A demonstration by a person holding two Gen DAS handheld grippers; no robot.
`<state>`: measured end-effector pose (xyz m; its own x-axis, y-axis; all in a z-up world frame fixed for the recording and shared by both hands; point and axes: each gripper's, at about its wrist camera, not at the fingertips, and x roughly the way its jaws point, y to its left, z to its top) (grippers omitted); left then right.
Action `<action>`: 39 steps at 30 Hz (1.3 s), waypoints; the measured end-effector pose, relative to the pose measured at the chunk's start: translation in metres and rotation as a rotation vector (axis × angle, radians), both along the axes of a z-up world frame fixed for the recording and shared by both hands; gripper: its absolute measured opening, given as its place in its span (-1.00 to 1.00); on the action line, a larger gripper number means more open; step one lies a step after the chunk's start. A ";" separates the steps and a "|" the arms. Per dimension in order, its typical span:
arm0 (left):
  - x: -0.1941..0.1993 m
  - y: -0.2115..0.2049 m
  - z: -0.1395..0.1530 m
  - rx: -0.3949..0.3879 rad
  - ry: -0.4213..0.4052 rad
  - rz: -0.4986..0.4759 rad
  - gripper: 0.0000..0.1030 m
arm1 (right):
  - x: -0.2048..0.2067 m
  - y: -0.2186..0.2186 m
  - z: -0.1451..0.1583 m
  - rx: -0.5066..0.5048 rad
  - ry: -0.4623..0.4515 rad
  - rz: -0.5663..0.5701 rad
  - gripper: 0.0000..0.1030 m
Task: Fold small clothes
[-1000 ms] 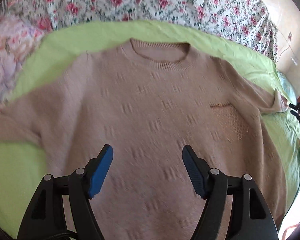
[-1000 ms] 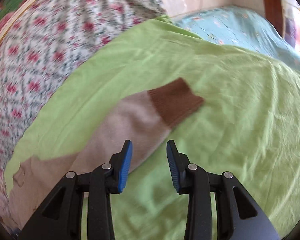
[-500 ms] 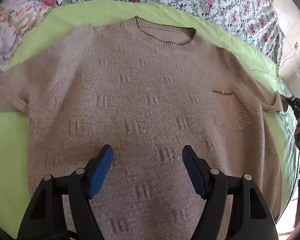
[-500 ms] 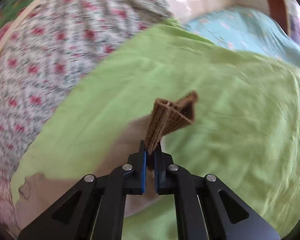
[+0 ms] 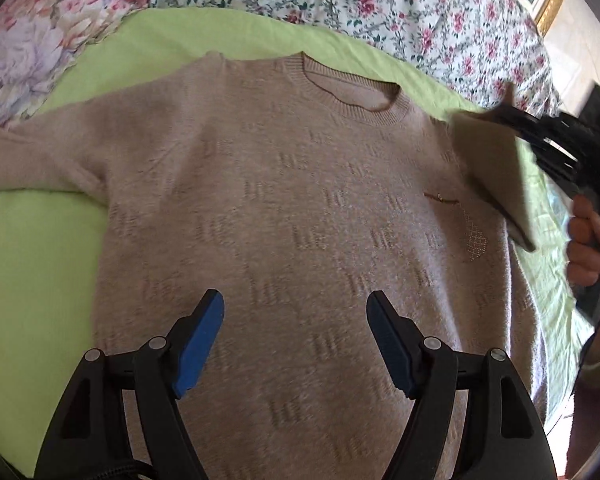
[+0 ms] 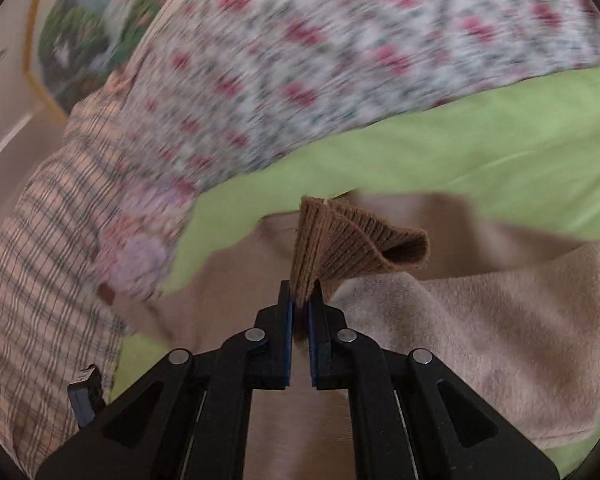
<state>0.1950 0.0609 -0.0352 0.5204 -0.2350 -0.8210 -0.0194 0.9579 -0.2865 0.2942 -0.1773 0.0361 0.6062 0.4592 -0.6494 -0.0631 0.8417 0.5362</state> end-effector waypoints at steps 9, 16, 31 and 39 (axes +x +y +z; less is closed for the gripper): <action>-0.004 0.025 -0.002 -0.087 -0.016 0.013 0.45 | 0.042 0.128 -0.054 0.065 0.136 0.213 -0.79; 0.029 0.027 -0.018 -0.119 0.008 0.005 0.55 | 0.035 0.120 -0.072 0.175 0.194 0.165 -0.30; 0.077 0.025 0.011 -0.029 -0.146 0.053 -0.90 | -0.111 -0.064 -0.014 -0.027 0.022 -0.285 -0.30; 0.082 0.044 -0.004 -0.085 -0.088 0.100 -0.89 | -0.107 -0.099 -0.032 -0.387 0.149 -0.271 -0.25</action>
<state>0.2770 0.1053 -0.0393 0.6137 -0.2449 -0.7506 -0.0845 0.9248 -0.3709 0.1876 -0.2765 0.0046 0.5581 0.0063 -0.8298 0.2389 0.9564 0.1679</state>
